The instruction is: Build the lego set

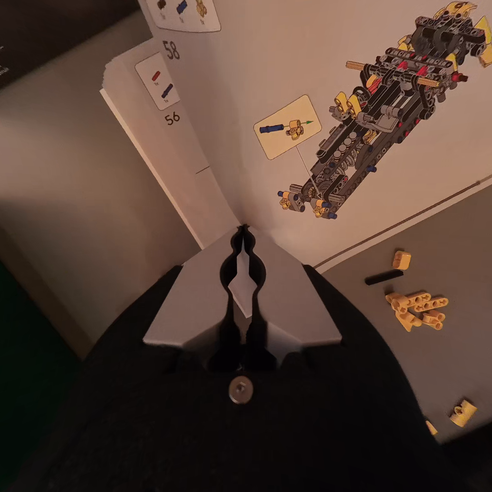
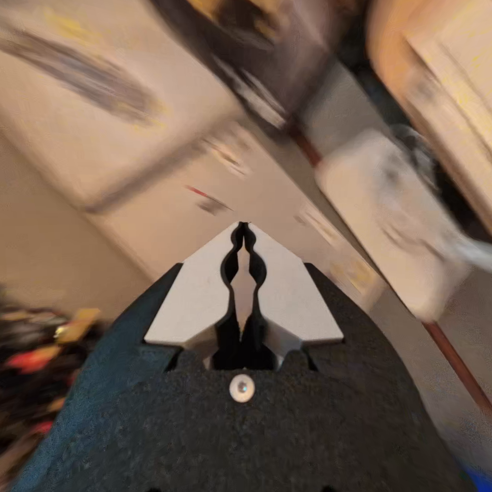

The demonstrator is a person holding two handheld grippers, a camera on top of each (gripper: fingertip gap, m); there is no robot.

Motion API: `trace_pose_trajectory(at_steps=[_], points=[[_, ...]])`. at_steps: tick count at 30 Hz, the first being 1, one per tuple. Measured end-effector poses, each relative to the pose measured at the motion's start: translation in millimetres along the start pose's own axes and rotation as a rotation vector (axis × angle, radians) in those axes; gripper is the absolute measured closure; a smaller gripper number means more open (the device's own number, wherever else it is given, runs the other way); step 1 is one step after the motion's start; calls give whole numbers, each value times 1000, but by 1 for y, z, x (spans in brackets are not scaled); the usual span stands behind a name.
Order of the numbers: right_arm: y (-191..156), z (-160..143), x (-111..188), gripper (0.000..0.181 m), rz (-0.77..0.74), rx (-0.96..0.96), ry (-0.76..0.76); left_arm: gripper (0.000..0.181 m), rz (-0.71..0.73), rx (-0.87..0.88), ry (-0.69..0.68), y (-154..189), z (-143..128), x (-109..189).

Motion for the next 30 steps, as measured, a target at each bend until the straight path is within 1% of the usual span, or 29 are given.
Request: trace_pose_trajectory(at_steps=[1, 2, 4, 5, 7, 9, 14, 17, 18, 19, 20, 22, 23, 24, 26, 28, 30], points=[[-20, 18, -10, 181, 183, 78, 34, 181, -5, 5, 2, 0, 0, 0], [-35, 29, -23, 181, 282, 144, 17, 181, -11, 13, 7, 0, -1, -1], [-52, 40, -51, 181, 392, 237, -62, 181, -15, 25, 14, -1, -1, -2], [-57, 41, -64, 181, 447, 253, -80, 181, -15, 30, 19, -1, -1, -2], [-61, 40, -83, 181, 483, 257, -148, 181, -17, 37, 26, -2, -2, -2], [-61, 36, -91, 181, 487, 254, -186, 181, -26, 51, 31, -3, -4, -2], [-64, 33, -98, 181, 466, 264, -214, 181, -80, 105, 29, -8, -5, -4], [-59, 42, -97, 181, 543, 196, -229, 181, -96, 132, 32, -11, -5, -5], [-55, 49, -94, 181, 581, 171, -199, 181, -102, 145, 35, -12, -5, -5], [-48, 58, -92, 181, 583, 155, -135, 181, -109, 162, 37, -13, -5, -6], [-38, 66, -92, 181, 547, 150, -74, 181, -117, 180, 38, -13, -6, -6], [-12, 78, -100, 181, 398, 154, -25, 181, -128, 198, 37, -14, -6, -6], [2, 79, -109, 181, 308, 147, -40, 180, -133, 199, 35, -15, -6, -6], [13, 78, -118, 181, 262, 132, -67, 180, -138, 201, 31, -15, -6, -7], [24, 72, -134, 181, 252, 101, -87, 181, -148, 206, 28, -16, -6, -7], [25, 68, -141, 181, 256, 89, -102, 180, -154, 201, 34, -16, -6, -7], [22, 65, -145, 181, 229, 126, -120, 180, -167, 206, 47, -17, -8, -8]])
Point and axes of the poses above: each gripper's, where its closed fingertips meet, x back along the fingers, z out of its top, y = z × x across the jaws, the point moved 10 cm from there along x, back along the fingers, and after that the axes turned 15 degrees about z, right-handed, at the moved point
